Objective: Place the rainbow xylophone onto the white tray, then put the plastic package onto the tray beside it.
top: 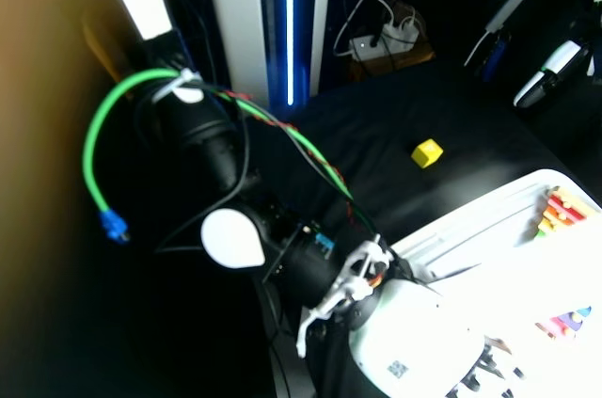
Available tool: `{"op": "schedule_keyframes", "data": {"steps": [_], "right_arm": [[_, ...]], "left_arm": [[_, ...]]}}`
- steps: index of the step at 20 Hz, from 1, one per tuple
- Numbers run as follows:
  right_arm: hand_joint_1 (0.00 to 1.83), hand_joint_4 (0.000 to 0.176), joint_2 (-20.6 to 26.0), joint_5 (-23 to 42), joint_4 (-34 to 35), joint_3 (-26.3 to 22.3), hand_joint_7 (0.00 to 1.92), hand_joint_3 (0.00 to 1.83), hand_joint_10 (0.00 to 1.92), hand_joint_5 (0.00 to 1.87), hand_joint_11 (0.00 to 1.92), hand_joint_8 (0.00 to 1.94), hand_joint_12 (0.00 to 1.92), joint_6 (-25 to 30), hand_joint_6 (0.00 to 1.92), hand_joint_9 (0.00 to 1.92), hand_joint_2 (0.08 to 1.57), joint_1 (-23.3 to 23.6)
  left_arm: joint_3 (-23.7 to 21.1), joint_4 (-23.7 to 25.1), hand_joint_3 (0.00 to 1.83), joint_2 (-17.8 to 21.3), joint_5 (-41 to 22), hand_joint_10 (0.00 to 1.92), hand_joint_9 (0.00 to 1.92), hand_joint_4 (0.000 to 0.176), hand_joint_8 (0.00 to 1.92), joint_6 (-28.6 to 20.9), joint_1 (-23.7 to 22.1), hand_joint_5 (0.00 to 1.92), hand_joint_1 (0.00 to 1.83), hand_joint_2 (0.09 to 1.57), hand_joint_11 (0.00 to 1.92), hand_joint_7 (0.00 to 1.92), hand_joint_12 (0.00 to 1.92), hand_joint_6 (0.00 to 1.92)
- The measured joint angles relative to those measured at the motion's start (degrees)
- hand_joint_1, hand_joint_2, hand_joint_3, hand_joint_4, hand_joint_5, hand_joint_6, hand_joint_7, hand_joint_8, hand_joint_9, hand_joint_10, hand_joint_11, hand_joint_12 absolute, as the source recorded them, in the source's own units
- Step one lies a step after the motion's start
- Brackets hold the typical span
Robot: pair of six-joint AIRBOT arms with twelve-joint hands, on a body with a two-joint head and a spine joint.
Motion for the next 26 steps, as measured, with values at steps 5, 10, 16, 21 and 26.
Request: {"op": "schedule_keyframes", "data": {"steps": [5,10,16,21,26], "right_arm": [[0.73,0.176,-0.07,1.44,-0.37,0.00,0.01,0.00,0.00,0.01,0.00,0.00,0.18,0.68,0.00,0.01,0.80,0.37],[0.66,0.176,-0.07,3.06,-0.83,-0.07,0.00,0.00,0.00,0.00,0.00,0.00,0.00,0.87,0.00,0.00,0.68,0.61],[0.70,0.176,0.04,4.83,-1.33,-1.79,0.00,0.00,0.00,0.00,0.00,0.00,0.00,0.90,0.00,0.00,0.67,0.61],[0.72,0.176,0.87,9.11,-1.62,-3.80,0.00,0.00,0.00,0.00,0.00,0.00,0.00,0.90,0.00,0.00,0.66,0.61],[0.53,0.176,6.45,11.50,-1.99,-10.99,0.00,0.01,0.00,0.00,0.03,0.00,0.01,-1.38,0.00,0.00,0.68,0.61]], "left_arm": [[0.00,0.00,0.00,0.00,0.02,0.00,0.00,0.144,0.00,-0.20,0.02,0.00,0.85,0.74,0.00,0.00,0.00,0.00],[0.00,0.04,0.00,-0.26,0.07,0.00,0.00,0.147,0.00,-0.42,0.02,0.00,0.86,0.72,0.00,0.00,0.00,0.00],[0.07,0.02,0.00,-0.31,0.02,0.00,0.00,0.157,0.00,-1.66,0.57,0.00,0.90,0.74,0.00,0.00,0.00,0.00],[0.31,-1.97,0.00,-0.31,-0.94,0.00,0.00,0.175,0.00,-1.88,1.53,0.00,0.86,0.74,0.00,0.00,0.00,0.00],[0.17,-12.41,0.00,-0.35,-8.26,0.00,0.00,0.176,0.00,2.03,7.58,0.00,0.78,0.72,0.00,0.00,0.00,0.00]]}}
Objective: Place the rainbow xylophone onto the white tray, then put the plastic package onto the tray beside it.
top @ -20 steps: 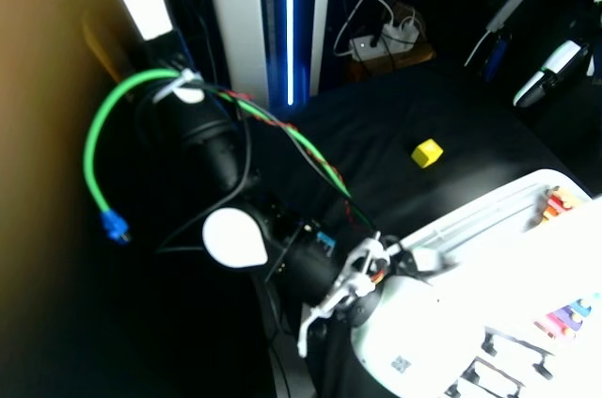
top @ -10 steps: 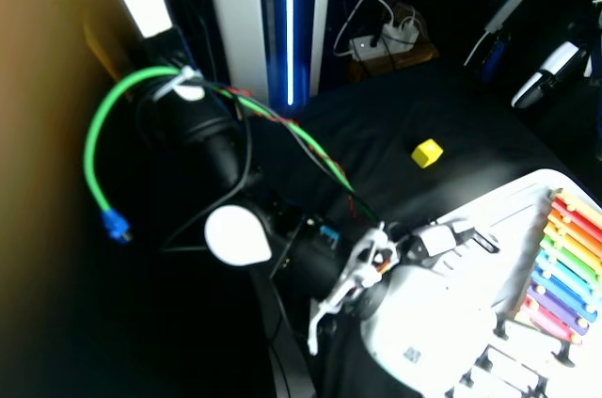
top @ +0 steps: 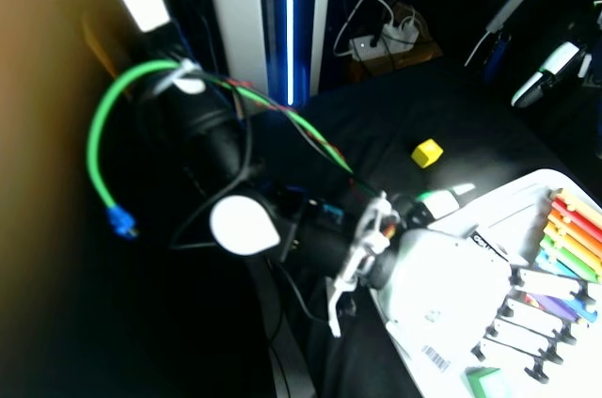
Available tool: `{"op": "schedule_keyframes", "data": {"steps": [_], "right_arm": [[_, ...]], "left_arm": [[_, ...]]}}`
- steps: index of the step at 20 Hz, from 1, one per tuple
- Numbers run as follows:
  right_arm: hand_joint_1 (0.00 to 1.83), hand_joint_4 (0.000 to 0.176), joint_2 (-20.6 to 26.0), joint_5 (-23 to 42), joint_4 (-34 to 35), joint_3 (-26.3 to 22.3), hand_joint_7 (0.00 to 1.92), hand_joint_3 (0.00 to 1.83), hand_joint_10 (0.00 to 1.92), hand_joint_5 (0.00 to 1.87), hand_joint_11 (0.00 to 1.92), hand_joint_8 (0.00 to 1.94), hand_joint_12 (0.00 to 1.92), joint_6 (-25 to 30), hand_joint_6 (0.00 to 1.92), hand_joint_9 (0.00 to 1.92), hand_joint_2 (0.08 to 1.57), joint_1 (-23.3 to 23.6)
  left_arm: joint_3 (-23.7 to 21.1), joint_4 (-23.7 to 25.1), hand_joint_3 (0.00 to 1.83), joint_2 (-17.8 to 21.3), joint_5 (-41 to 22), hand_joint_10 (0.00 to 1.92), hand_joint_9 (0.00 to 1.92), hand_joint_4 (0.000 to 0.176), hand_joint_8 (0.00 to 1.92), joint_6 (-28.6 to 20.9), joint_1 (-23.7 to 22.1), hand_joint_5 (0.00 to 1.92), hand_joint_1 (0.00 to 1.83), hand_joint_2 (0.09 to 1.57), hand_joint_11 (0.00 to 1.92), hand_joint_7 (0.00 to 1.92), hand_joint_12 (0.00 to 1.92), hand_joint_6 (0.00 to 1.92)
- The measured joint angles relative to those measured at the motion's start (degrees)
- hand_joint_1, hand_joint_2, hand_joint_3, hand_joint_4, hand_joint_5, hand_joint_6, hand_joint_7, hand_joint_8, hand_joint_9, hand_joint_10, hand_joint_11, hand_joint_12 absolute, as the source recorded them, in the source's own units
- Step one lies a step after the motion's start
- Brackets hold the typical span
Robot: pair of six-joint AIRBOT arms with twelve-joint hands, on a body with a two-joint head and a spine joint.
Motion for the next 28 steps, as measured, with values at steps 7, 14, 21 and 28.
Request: {"op": "schedule_keyframes", "data": {"steps": [7,14,21,28], "right_arm": [[0.72,0.176,16.70,8.50,7.39,-17.05,0.00,0.00,0.00,0.00,0.00,0.00,0.00,-13.62,0.00,0.00,0.64,-3.06],[0.64,0.176,20.20,18.47,17.88,-22.67,0.00,0.00,0.00,0.00,0.01,0.00,0.01,-18.75,0.00,0.00,0.63,-11.52],[0.66,0.176,23.06,30.18,29.49,-28.02,0.00,0.02,0.00,0.00,0.06,0.00,0.03,-22.64,0.00,0.00,0.78,-21.46],[0.81,0.176,23.08,43.47,38.14,-31.19,0.00,0.00,0.00,0.00,0.00,0.00,0.00,-23.47,0.00,0.00,0.56,-28.70]], "left_arm": [[-5.75,-16.39,0.02,3.30,-24.15,0.00,0.00,0.176,0.00,0.96,17.22,0.00,0.78,0.77,0.00,0.00,0.00,0.00],[-10.56,-25.77,0.02,4.48,-43.87,0.00,0.00,0.176,0.00,0.90,29.88,0.00,0.70,0.79,0.00,0.00,0.00,0.00],[-14.45,-29.75,0.01,4.70,-57.29,0.00,0.00,0.176,0.00,0.90,35.41,0.00,0.69,0.80,0.00,0.00,0.00,0.00],[-12.46,-28.09,0.00,3.45,-57.59,0.00,0.00,0.176,0.00,0.31,29.97,0.00,0.66,1.00,0.00,0.01,0.00,0.00]]}}
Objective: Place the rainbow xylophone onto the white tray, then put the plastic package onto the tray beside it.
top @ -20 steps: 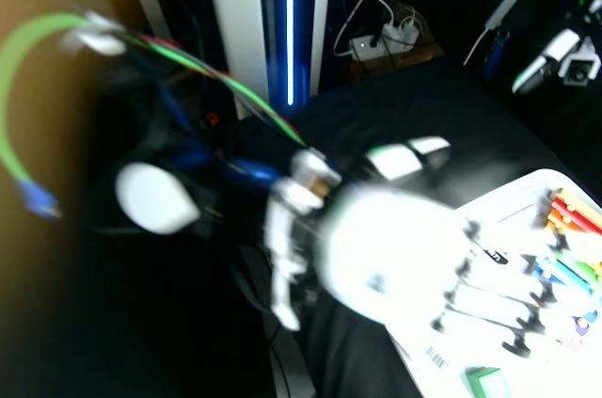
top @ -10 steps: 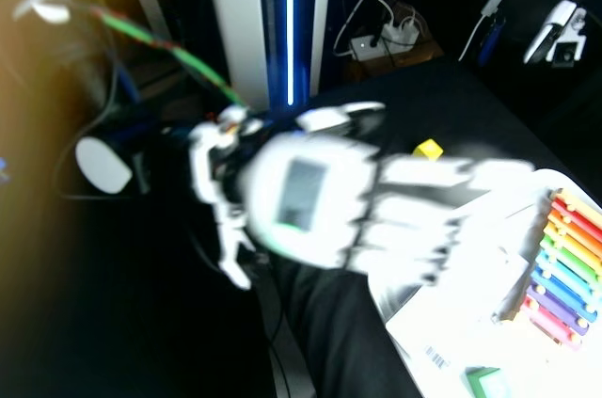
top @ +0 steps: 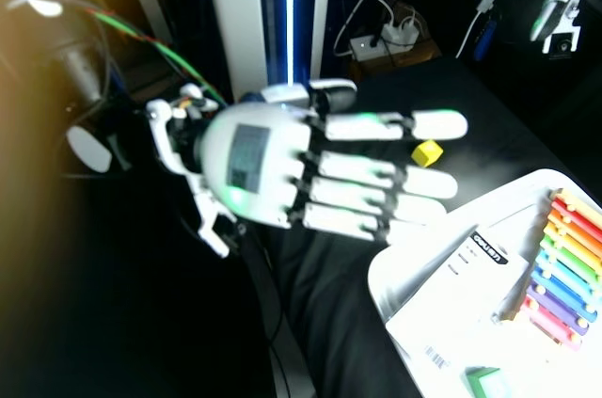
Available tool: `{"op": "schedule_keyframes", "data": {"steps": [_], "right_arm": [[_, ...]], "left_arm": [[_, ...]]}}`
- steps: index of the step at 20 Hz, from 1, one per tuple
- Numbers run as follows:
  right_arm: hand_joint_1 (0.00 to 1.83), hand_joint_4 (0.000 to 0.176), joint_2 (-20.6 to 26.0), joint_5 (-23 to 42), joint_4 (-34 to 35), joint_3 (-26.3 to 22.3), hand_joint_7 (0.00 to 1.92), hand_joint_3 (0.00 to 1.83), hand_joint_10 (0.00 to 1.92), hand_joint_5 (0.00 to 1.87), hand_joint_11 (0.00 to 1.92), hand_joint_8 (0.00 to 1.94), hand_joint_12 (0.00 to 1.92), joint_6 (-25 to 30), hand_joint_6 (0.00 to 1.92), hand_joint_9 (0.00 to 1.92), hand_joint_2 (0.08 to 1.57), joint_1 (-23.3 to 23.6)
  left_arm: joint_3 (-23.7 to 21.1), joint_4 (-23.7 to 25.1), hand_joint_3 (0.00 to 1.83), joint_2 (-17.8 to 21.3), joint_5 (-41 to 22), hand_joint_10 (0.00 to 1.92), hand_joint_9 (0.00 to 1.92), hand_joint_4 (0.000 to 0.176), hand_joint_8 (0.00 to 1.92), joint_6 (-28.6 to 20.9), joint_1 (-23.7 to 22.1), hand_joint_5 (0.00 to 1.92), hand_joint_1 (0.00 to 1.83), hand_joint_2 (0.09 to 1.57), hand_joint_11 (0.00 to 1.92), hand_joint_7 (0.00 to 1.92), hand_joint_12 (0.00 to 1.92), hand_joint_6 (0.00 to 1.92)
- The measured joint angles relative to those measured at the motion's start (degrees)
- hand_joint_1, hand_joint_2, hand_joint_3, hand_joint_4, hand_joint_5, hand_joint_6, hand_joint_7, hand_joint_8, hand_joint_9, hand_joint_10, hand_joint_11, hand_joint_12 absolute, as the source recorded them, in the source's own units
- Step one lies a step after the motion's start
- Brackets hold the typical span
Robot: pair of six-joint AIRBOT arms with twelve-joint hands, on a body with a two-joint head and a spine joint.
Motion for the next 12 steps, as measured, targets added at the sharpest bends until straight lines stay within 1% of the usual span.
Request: {"op": "schedule_keyframes", "data": {"steps": [1,2,3,4,5,6,7,8,9,10,11,12], "right_arm": [[0.80,0.176,0.00,3.13,3.30,-0.33,0.00,0.01,0.00,0.00,0.00,0.00,0.00,-0.09,0.00,0.00,0.62,-1.33],[0.80,0.176,0.11,4.20,4.46,-0.55,0.00,0.01,0.00,0.00,0.00,0.00,0.00,-0.11,0.00,0.00,0.62,-1.42],[0.78,0.176,0.55,6.01,4.94,-0.87,0.00,0.01,0.00,0.00,0.00,0.00,0.00,-0.13,0.00,0.00,0.69,-1.46],[0.73,0.176,1.03,7.76,4.00,-0.96,0.00,0.01,0.00,0.00,0.00,0.00,0.00,-0.13,0.00,0.00,0.69,-1.46],[0.70,0.176,1.81,9.07,3.89,-1.66,0.03,0.00,0.00,0.01,0.00,0.01,0.00,-0.17,0.00,0.01,0.68,-1.46],[0.73,0.176,2.38,9.51,3.96,-2.29,0.07,0.00,0.00,0.11,0.00,0.01,0.00,-0.79,0.01,0.03,0.69,-1.46],[0.70,0.176,2.89,9.60,3.93,-2.95,0.12,0.00,0.00,0.21,0.00,0.01,0.00,-1.99,0.01,0.05,0.71,-1.46],[0.68,0.176,3.67,9.77,3.85,-4.07,0.15,0.00,0.00,0.27,0.01,0.00,0.00,-3.63,0.01,0.09,0.72,-1.46],[0.58,0.176,3.74,10.08,3.56,-4.22,0.16,0.01,0.00,0.27,0.05,0.00,0.02,-4.22,0.00,0.09,0.80,-1.46],[0.54,0.176,3.74,10.10,2.95,-4.20,0.16,0.02,0.00,0.29,0.07,0.00,0.03,-4.37,0.01,0.10,0.85,-1.44],[0.67,0.176,3.74,9.90,1.75,-4.20,0.19,0.01,0.00,0.35,0.01,0.00,0.01,-4.46,0.01,0.10,0.85,-1.27],[0.68,0.176,3.74,9.57,0.11,-4.20,0.22,0.00,0.01,0.41,0.00,0.01,0.00,-4.70,0.03,0.13,0.85,-0.09]], "left_arm": [[1.03,1.16,0.00,-0.66,-0.17,0.00,0.00,0.176,0.01,-0.48,-2.43,0.00,0.75,0.96,0.00,0.03,0.00,0.00],[1.36,1.75,0.00,-0.94,-0.07,0.00,0.00,0.176,0.01,-0.48,-3.87,0.00,0.75,0.96,0.00,0.03,0.00,0.00],[2.10,3.67,0.00,-0.94,-0.13,0.00,0.00,0.176,0.00,-0.50,-5.97,0.00,0.85,0.94,0.00,0.00,0.00,0.00],[2.36,5.22,0.00,-0.92,-0.50,0.00,0.00,0.176,0.00,-0.50,-7.32,0.00,0.90,0.92,0.00,0.00,0.00,0.00],[2.36,6.82,0.00,-0.92,-0.72,0.00,0.00,0.176,0.00,-0.52,-8.85,0.00,0.88,0.90,0.00,0.00,0.00,0.00],[2.78,8.15,0.00,-0.94,-0.37,0.00,0.00,0.155,0.00,-0.39,-10.49,0.00,0.82,0.92,0.00,0.00,0.00,0.00],[3.08,9.09,0.00,-0.92,-0.44,0.00,0.00,0.126,0.00,0.31,-11.74,0.00,0.72,0.91,0.00,0.00,0.00,0.00],[3.15,10.19,0.00,-0.85,-1.05,0.01,0.03,0.125,0.00,1.07,-14.19,0.02,0.66,0.87,0.00,0.01,0.00,0.01],[3.13,10.91,0.00,-0.83,-1.14,0.02,0.12,0.119,0.01,1.75,-15.41,0.13,0.62,0.83,0.05,0.11,0.03,0.02],[3.19,11.87,0.00,-0.81,-1.53,0.02,0.18,0.110,0.00,1.79,-16.26,0.16,0.58,0.85,0.07,0.18,0.06,0.00],[3.19,13.09,0.01,-0.81,-1.77,0.02,0.23,0.106,0.01,1.86,-16.79,0.21,0.56,0.96,0.01,0.24,0.31,0.00],[3.72,14.73,0.02,-0.94,-1.51,0.02,0.25,0.091,0.01,1.66,-17.27,0.23,0.48,1.04,0.00,0.26,0.45,0.00]]}}
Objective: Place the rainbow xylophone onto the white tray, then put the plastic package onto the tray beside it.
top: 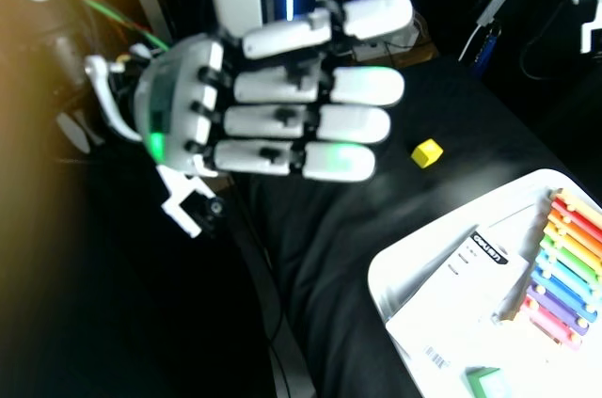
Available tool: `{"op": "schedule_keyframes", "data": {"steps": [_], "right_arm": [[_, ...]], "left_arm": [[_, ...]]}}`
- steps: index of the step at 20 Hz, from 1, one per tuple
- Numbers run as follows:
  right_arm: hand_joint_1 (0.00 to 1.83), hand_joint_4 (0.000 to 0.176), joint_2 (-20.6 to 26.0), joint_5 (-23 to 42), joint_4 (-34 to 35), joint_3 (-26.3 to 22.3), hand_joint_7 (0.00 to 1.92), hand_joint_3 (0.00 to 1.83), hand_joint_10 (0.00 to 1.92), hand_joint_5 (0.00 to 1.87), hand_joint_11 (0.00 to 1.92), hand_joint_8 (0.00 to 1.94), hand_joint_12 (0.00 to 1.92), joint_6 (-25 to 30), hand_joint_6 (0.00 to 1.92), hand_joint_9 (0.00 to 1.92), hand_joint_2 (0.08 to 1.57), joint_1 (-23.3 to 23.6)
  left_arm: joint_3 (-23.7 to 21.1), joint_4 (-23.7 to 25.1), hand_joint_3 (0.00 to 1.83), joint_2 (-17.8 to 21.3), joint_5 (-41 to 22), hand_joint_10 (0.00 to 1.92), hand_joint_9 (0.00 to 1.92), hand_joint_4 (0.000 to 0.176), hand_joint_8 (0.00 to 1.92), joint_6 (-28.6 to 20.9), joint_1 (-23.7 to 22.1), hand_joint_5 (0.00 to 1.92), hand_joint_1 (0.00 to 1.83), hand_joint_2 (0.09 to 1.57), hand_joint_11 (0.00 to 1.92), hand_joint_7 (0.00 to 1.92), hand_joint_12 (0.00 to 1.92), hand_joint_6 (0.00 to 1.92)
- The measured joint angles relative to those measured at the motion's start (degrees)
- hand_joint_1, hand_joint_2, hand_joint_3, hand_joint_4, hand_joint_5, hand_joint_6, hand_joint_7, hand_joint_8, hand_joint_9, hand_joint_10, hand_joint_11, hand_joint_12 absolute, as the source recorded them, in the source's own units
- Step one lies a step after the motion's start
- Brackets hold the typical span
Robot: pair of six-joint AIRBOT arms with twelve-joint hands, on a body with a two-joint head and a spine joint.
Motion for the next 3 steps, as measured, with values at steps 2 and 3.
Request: {"op": "schedule_keyframes", "data": {"steps": [2,3], "right_arm": [[0.67,0.176,0.55,-0.09,-2.36,0.00,0.18,0.00,0.02,0.15,0.12,0.00,0.05,-0.26,0.00,0.20,0.85,1.70],[0.65,0.150,0.70,0.15,-3.65,0.00,0.46,0.01,0.04,0.28,0.25,0.03,0.13,-0.28,0.01,0.48,0.93,2.89]], "left_arm": [[0.76,0.79,0.02,-0.61,0.52,0.00,0.24,0.051,0.00,-1.62,-1.79,0.33,0.24,1.11,0.00,0.30,0.29,0.01],[0.92,0.72,0.02,-0.66,0.13,0.02,0.33,0.028,0.01,-2.29,-2.08,0.50,0.14,1.16,0.00,0.41,0.46,0.04]]}}
